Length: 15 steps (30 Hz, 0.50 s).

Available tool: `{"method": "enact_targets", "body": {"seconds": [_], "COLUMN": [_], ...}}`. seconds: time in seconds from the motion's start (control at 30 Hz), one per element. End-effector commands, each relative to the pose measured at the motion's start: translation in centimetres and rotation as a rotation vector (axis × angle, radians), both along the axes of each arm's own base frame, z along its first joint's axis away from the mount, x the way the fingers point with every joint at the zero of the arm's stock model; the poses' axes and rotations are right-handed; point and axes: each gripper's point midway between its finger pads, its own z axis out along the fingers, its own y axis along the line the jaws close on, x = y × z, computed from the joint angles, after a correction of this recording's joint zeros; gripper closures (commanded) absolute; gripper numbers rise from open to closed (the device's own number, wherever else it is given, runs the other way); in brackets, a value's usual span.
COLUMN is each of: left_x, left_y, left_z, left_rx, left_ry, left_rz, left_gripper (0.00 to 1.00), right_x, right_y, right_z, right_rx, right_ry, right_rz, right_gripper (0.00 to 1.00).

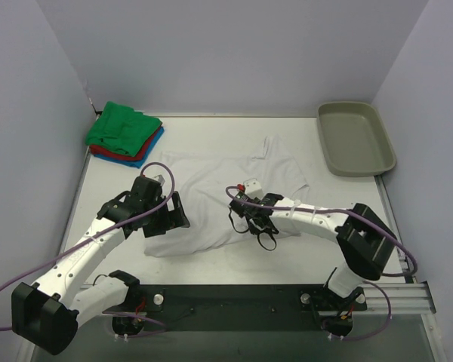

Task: Fold and stack the t-shirts

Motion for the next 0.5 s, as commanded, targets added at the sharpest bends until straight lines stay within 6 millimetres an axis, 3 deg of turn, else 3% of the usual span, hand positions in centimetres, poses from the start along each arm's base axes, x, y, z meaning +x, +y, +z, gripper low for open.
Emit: {"method": "enact_targets", "body": {"seconds": [0.0, 0.07, 0.17, 0.27, 0.3, 0.4, 0.47], "left_x": [0.8, 1.0, 1.1, 1.2, 1.2, 1.2, 1.1], "left_y": [-0.7, -1.0, -1.3, -1.5, -1.6, -1.9, -2.0], "left_z": [1.1, 1.2, 1.4, 1.5, 1.5, 1.6, 1.9], "left_rx": [-0.040, -0.053, -0.065, -0.071, -0.072, -0.084, -0.085], "left_ry": [-0.054, -0.062, -0.064, -0.070, -0.071, -0.071, -0.074], "left_rz": [-0.007, -0.007, -0.011, -0.012, -0.015, -0.024, -0.029], "left_gripper": [0.03, 0.03, 0.03, 0.03, 0.03, 0.02, 0.03], "right_x": [-1.4, -2.9, -5.6, -8.1, -8.6, -9.1, -9.1], "right_y": [-3.4, -5.0, -7.5, -9.8, -10.1, -10.4, -10.2], "right_z": [6.0, 9.0, 10.7, 9.9, 9.7, 10.4, 11.1], "right_rx": [-0.040, -0.002, 0.069, 0.078, 0.077, 0.115, 0.152], "right_ry": [-0.129, -0.169, -0.159, -0.092, -0.093, -0.138, -0.157], "right_rz": [-0.005, -0.005, -0.022, -0.053, -0.056, -0.096, -0.124], "right_gripper": [1.00, 1.00, 1.00, 0.70, 0.46, 0.15, 0.09]}}
